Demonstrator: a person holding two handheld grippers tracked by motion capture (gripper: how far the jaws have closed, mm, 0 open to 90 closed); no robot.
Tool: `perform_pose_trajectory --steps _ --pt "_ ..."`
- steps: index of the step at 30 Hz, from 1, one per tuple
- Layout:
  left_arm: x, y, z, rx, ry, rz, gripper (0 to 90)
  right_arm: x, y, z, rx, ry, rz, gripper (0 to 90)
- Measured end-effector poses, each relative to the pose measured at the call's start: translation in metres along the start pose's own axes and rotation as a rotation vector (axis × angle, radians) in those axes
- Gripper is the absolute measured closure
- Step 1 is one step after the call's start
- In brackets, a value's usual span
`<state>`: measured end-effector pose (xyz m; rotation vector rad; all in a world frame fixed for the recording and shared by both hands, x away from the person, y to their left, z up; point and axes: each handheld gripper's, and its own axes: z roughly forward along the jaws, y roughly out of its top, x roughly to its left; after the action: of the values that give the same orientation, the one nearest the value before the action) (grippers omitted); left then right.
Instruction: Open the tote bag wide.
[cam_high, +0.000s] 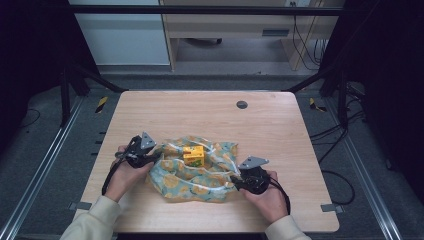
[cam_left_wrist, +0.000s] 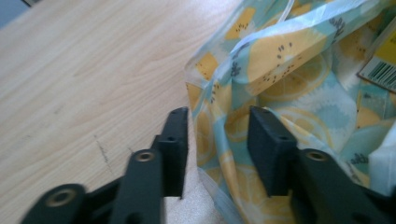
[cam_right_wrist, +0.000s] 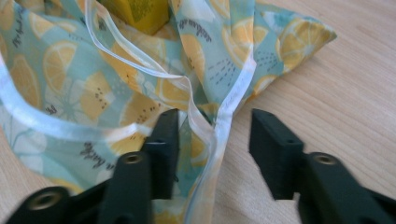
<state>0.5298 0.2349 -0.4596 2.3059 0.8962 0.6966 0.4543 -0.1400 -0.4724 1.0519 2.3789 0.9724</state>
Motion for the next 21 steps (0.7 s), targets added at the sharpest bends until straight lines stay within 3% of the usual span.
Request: perform_pose_trajectory --steps 5,9,16,21 --pt "-0.002 0.008 -0.008 -0.052 -0.011 -0.038 38.0 0.003 0.004 -0.003 -0.027 -0.018 0.011 25.3" --pt "-0.006 0.014 -0.014 -0.084 -0.03 -0.062 26.7 0.005 0.009 -0.01 -0.076 -0.03 0.019 15.3" --pt "-0.011 0.022 -0.03 -0.126 -0.052 -0.077 17.8 0.006 0.015 -0.022 -0.171 -0.058 0.018 9.0" --pt "-0.012 0.023 -0.041 -0.134 -0.066 -0.074 12.9 -0.001 0.012 -0.028 -0.19 -0.075 0.038 5.5"
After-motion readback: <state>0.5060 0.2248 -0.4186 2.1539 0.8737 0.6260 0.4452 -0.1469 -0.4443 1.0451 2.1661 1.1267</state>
